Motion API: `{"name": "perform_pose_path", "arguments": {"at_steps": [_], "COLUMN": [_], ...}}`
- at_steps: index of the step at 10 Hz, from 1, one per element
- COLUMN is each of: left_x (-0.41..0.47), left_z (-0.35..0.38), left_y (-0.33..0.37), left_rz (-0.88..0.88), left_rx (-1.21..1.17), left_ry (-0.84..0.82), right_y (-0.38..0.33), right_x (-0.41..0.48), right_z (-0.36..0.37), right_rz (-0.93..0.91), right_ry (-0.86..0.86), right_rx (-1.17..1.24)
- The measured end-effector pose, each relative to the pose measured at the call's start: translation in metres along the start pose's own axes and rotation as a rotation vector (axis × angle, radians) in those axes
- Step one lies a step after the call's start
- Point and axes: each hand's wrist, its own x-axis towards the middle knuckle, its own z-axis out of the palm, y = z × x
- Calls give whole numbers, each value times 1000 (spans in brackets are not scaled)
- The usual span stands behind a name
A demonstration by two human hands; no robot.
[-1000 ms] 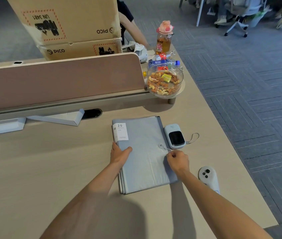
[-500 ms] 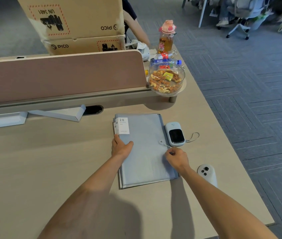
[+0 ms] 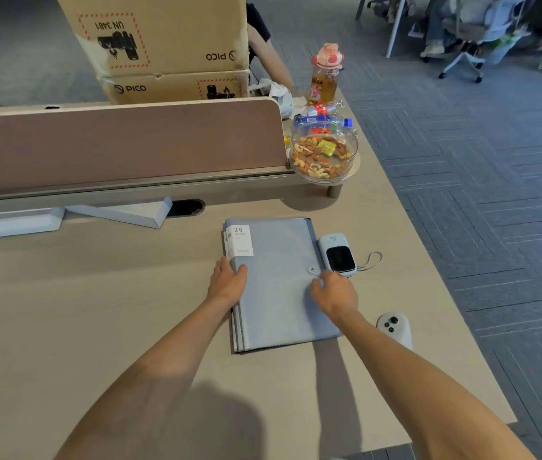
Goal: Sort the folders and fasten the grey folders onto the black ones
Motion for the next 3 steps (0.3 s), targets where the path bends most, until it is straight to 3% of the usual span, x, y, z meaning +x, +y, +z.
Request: {"name": "perform_pose_path", "arguments": {"at_steps": [3], "left_x": [-44], "left_z": [-67], "left_y": [0], "left_rz": [278], "left_rx": [237], "left_ry": [73], "right_y": [-84], "right_x": [-12], "right_z": [-1], "right_rz": [-257], "right_ry": [-23], "right_rx": [111]}}
